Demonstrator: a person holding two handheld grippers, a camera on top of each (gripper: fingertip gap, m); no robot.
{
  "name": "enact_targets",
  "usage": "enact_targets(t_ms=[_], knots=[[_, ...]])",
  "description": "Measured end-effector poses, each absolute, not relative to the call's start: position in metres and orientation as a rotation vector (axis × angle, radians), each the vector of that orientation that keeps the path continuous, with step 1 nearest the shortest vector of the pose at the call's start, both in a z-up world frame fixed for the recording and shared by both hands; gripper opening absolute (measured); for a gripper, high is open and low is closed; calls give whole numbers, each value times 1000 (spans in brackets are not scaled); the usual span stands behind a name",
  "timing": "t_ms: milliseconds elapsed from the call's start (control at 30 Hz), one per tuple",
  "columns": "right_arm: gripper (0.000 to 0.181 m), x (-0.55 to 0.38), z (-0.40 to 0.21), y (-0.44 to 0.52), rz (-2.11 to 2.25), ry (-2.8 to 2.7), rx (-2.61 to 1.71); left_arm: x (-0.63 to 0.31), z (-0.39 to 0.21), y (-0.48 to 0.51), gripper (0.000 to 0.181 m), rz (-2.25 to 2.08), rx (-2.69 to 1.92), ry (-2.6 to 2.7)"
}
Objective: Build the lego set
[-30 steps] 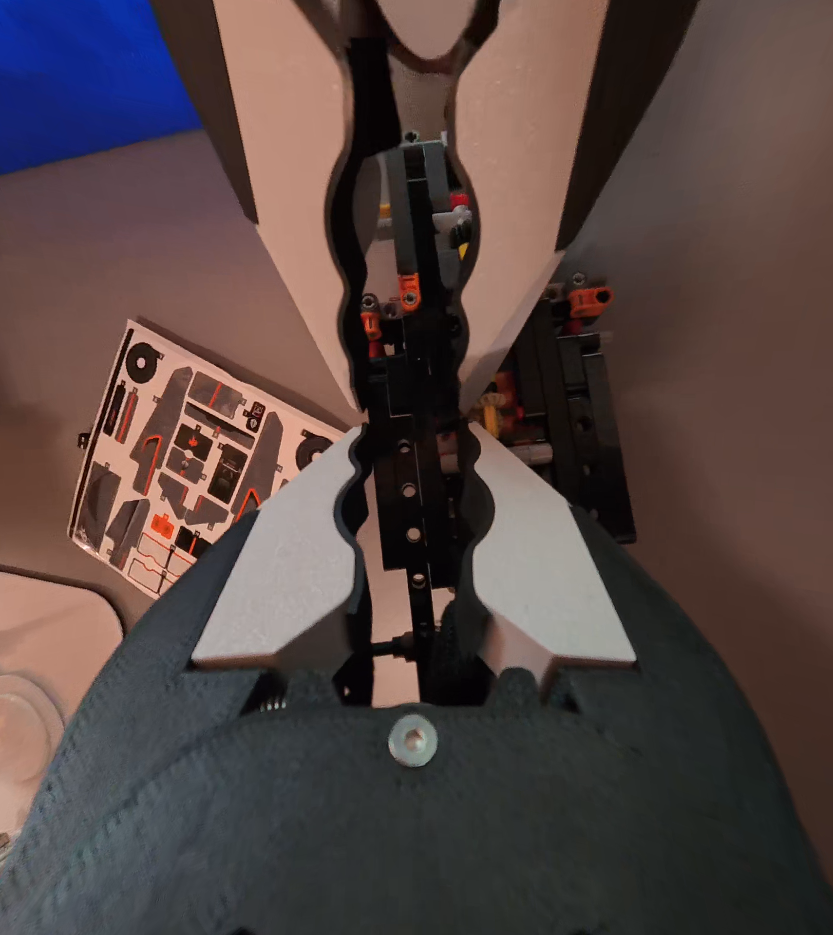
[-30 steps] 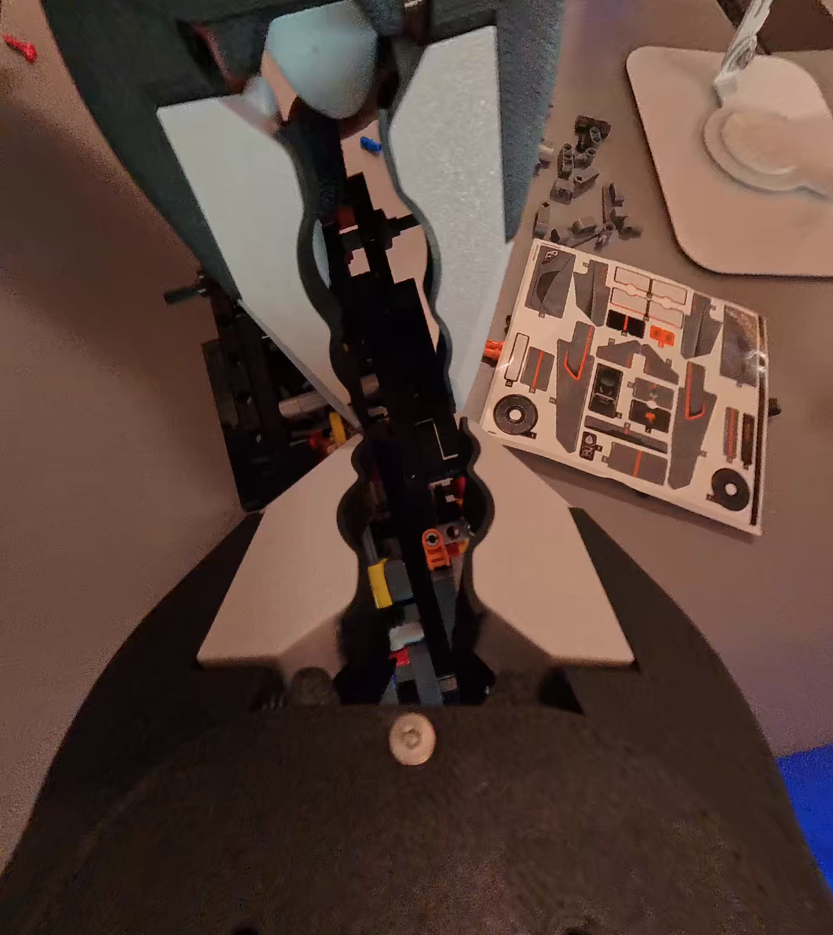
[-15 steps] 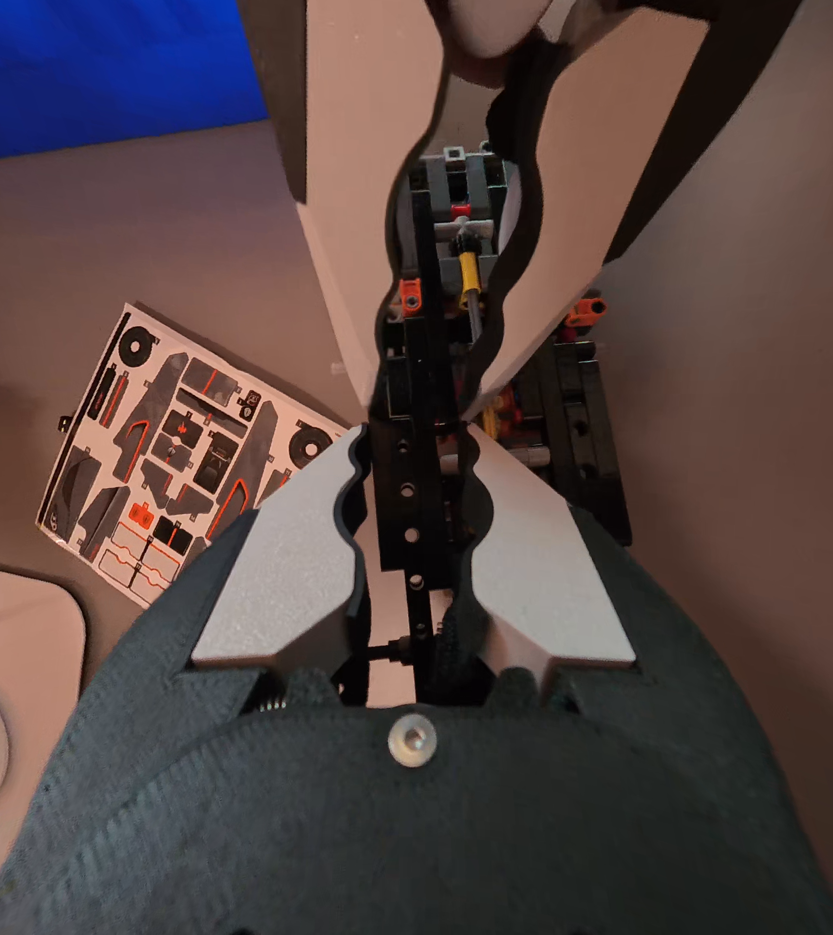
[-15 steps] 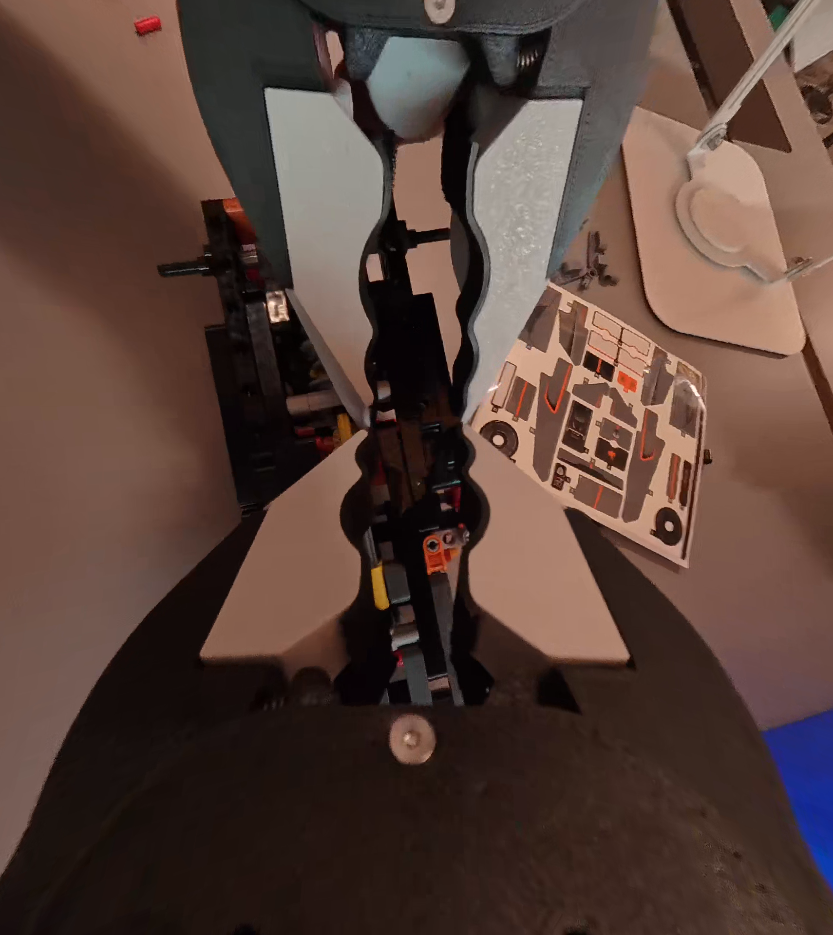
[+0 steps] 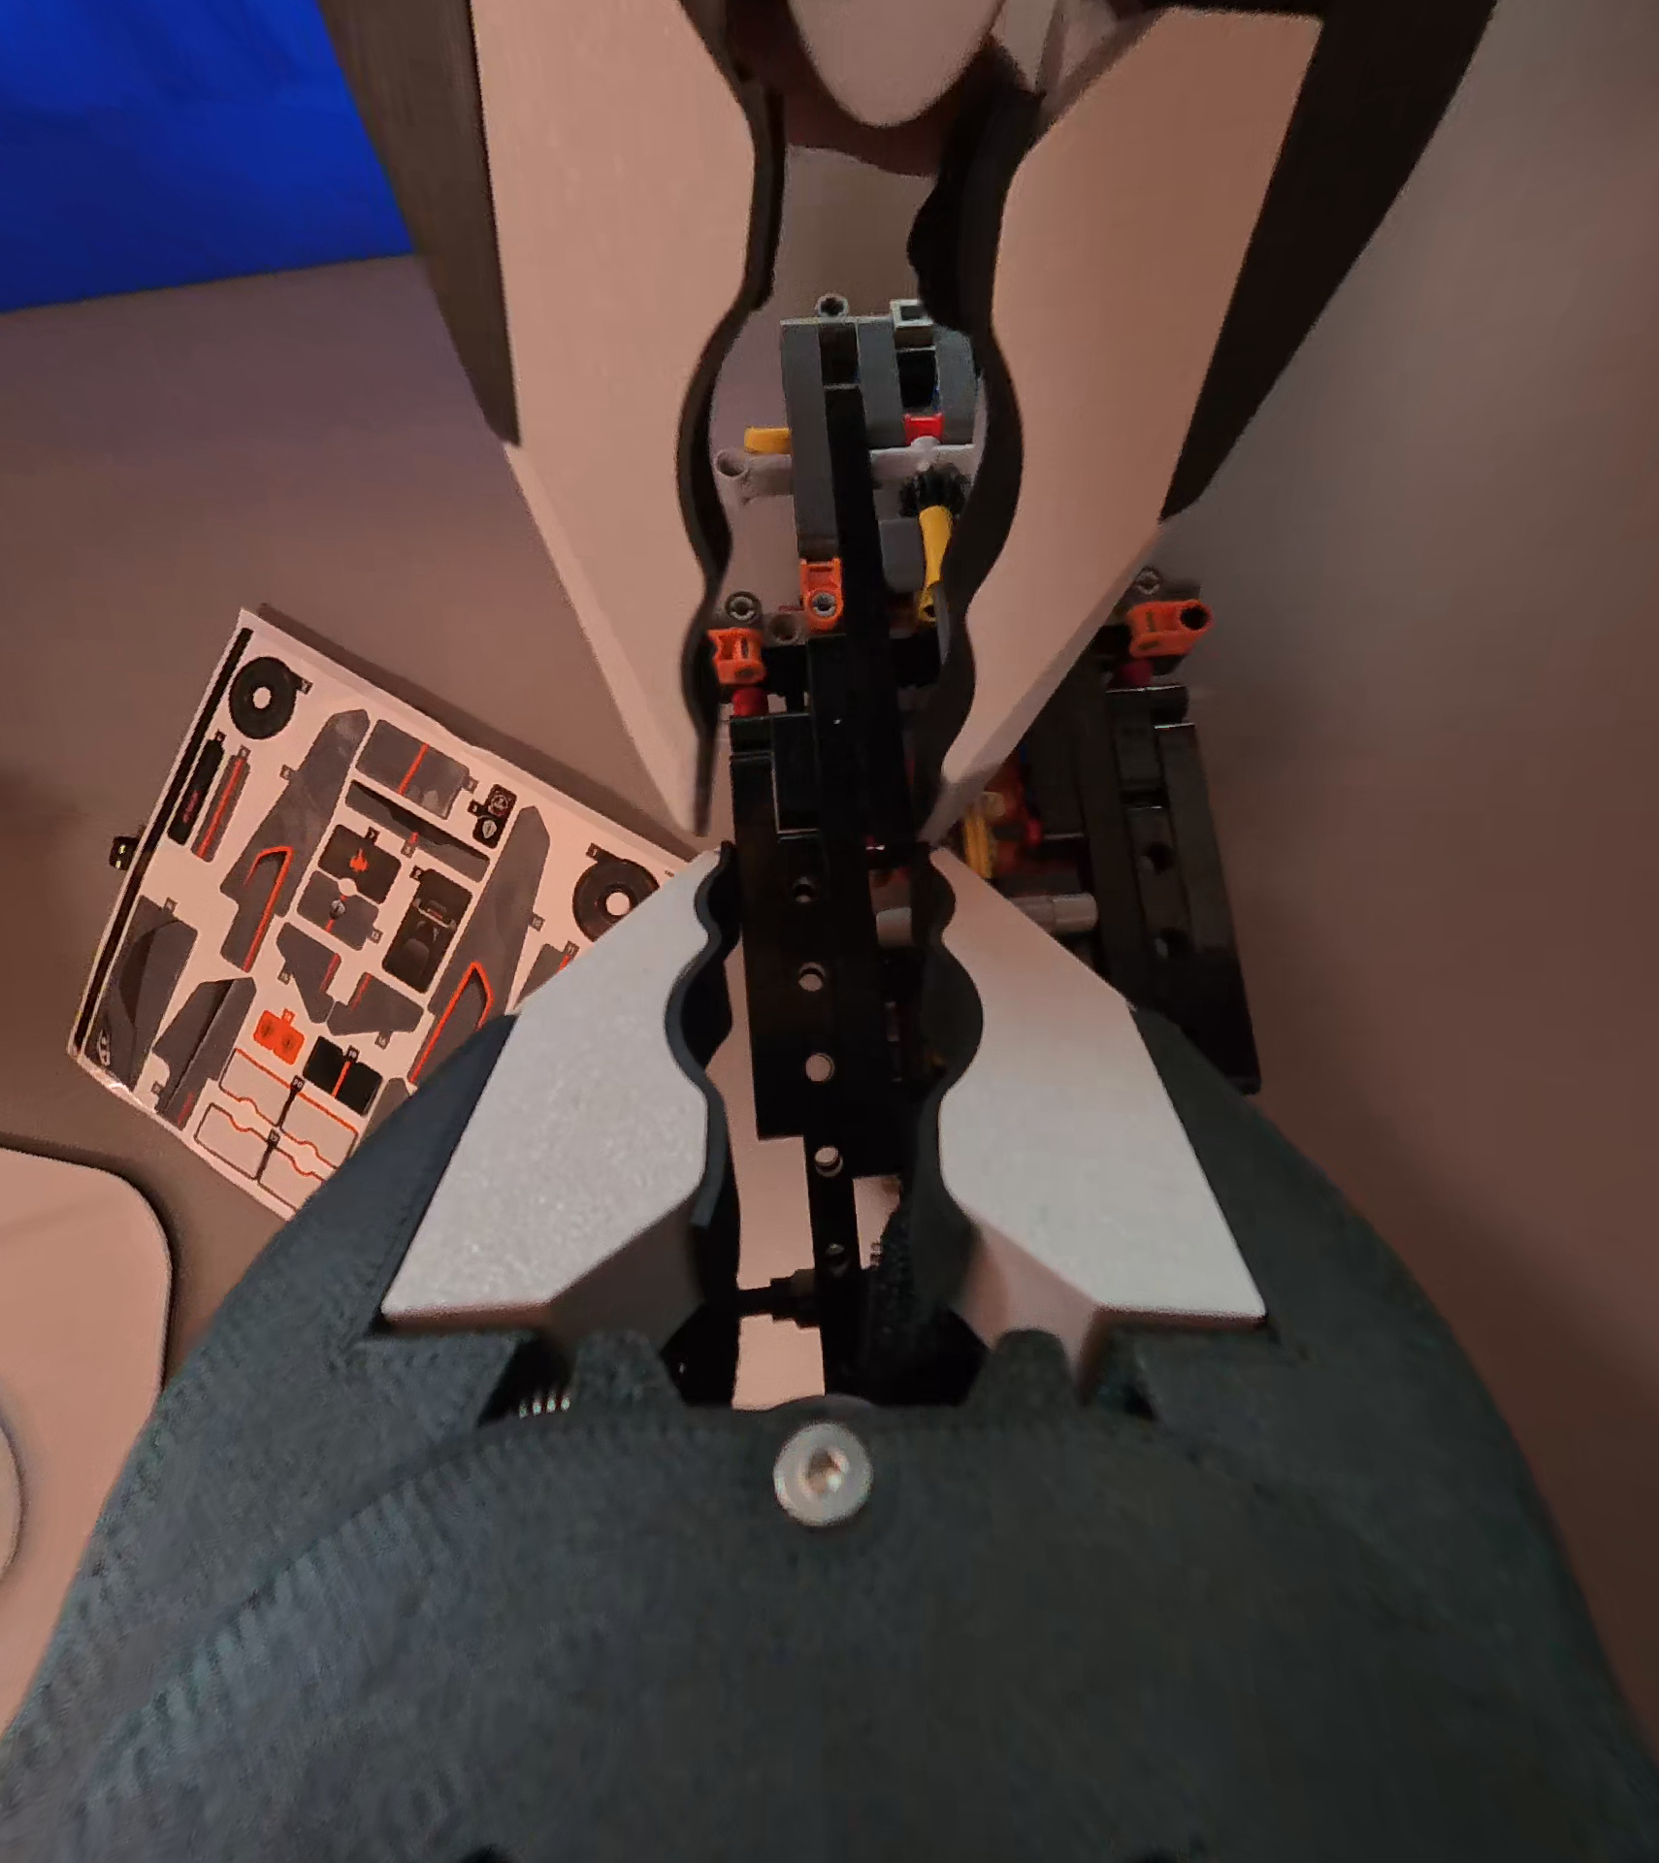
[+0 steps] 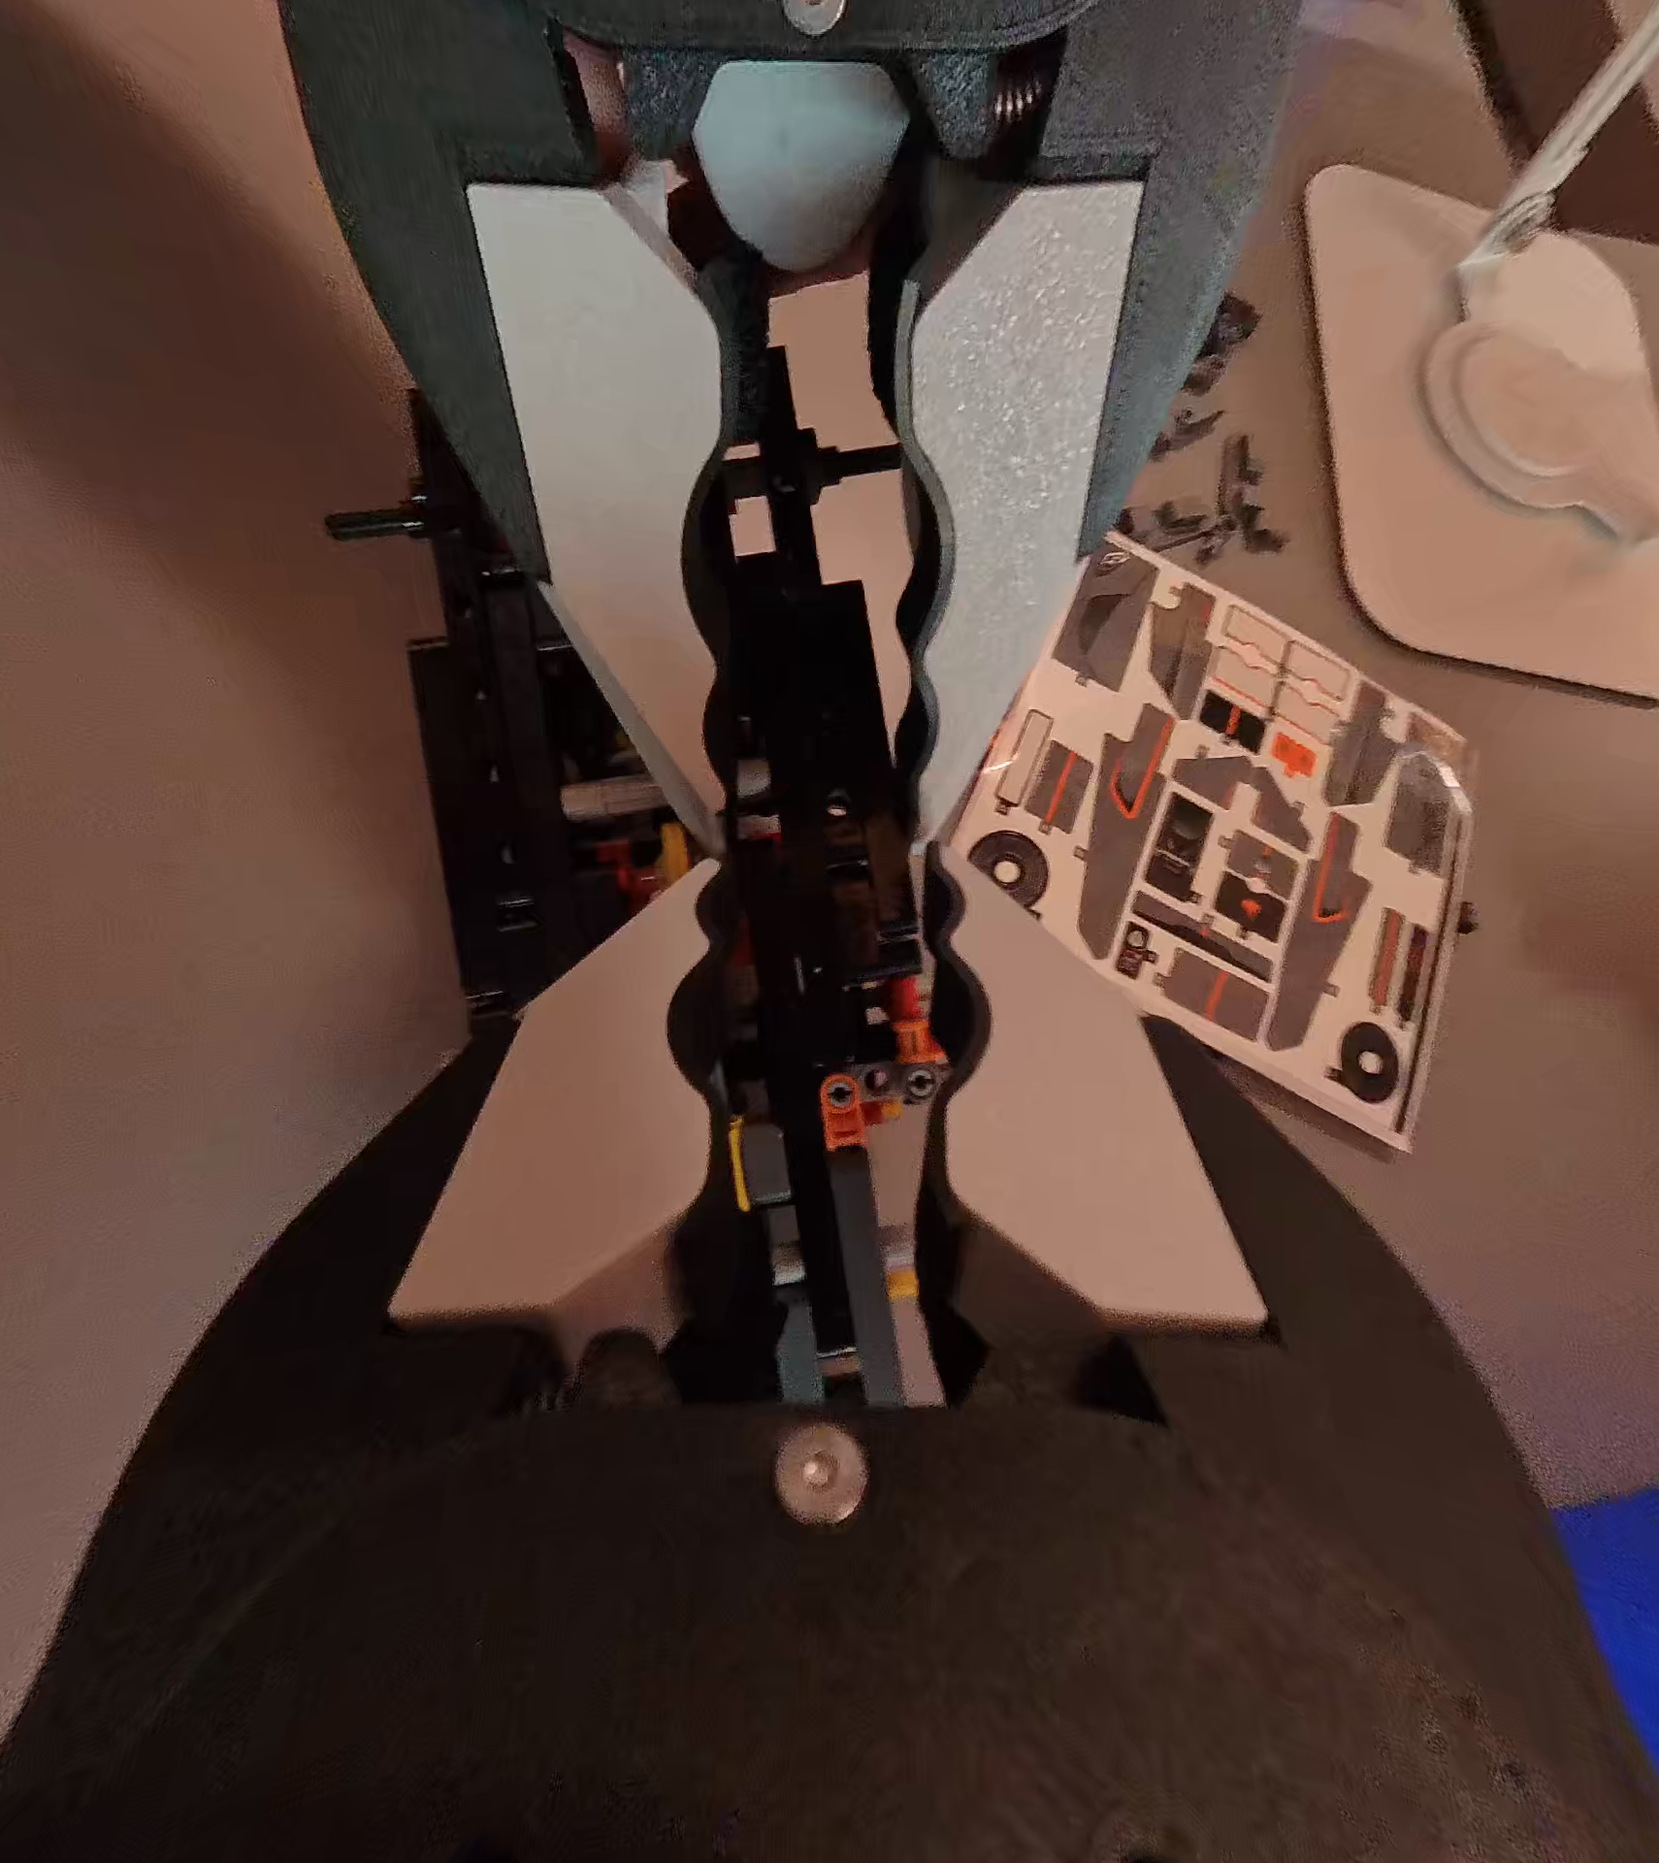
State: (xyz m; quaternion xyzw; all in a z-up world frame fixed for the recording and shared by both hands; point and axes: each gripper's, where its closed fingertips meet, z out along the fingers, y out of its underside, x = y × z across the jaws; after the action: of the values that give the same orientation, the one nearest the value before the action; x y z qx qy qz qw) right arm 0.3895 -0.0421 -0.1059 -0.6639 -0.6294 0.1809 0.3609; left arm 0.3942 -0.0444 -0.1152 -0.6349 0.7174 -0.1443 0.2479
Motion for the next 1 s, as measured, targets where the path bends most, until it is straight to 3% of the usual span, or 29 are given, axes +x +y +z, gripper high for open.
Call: enact_targets(t_ms=[1000], knots=[[31,389,-106,-39,629,-1461,-1781,394,-117,-41,34,-562,-1727,1969]])
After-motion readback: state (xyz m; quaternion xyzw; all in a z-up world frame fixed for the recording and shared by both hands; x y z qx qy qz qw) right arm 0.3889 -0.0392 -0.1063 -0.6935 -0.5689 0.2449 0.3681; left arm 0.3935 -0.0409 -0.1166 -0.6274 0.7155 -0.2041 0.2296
